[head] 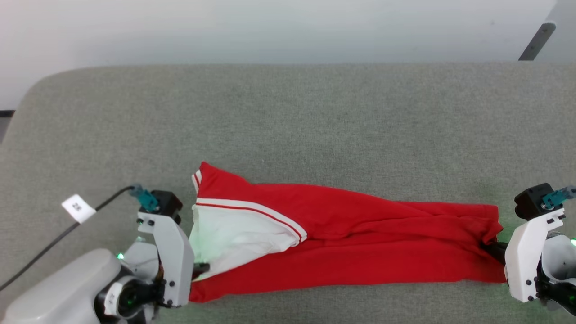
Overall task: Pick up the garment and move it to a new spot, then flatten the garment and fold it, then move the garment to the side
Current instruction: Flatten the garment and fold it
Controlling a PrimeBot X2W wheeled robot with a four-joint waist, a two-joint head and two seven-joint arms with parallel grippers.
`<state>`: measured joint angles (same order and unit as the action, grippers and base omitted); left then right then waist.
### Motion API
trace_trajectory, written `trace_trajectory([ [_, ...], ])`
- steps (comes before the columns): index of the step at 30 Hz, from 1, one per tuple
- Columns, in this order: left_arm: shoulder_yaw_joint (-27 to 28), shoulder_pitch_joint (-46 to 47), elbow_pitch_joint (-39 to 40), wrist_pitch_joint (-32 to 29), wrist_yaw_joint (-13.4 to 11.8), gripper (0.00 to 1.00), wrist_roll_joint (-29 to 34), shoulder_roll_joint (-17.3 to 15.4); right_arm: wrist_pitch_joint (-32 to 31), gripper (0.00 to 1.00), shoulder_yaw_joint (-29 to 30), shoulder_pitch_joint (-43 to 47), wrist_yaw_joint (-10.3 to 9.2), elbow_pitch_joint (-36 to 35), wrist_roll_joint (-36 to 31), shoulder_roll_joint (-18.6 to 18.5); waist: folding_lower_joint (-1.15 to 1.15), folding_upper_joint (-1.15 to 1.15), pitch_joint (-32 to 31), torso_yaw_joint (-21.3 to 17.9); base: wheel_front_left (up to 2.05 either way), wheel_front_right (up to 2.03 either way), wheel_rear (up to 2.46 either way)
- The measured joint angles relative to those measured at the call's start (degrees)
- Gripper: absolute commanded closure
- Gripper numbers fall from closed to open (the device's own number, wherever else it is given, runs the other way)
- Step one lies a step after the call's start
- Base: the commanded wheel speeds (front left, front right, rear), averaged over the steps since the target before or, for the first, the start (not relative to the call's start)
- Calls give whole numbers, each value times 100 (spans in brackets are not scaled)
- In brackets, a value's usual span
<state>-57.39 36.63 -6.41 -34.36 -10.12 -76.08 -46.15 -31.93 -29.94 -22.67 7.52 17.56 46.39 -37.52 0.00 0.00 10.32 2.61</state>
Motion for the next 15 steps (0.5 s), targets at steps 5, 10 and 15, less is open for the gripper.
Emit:
trace_trajectory([
  [5,73,99,-67,144,38,0,62,30,-271,0,-16,-14,0,-52,118,-30,0,0,-180,26,0,0,0],
  [10,163,106,111,368,3,0,157,-42,-636,0,19,-54,0,-390,256,-121,0,0,-418,58,0,0,0],
  [15,341,19,399,976,-98,0,360,-155,-664,0,266,-40,0,-701,242,-162,1,0,-686,84,0,0,0],
])
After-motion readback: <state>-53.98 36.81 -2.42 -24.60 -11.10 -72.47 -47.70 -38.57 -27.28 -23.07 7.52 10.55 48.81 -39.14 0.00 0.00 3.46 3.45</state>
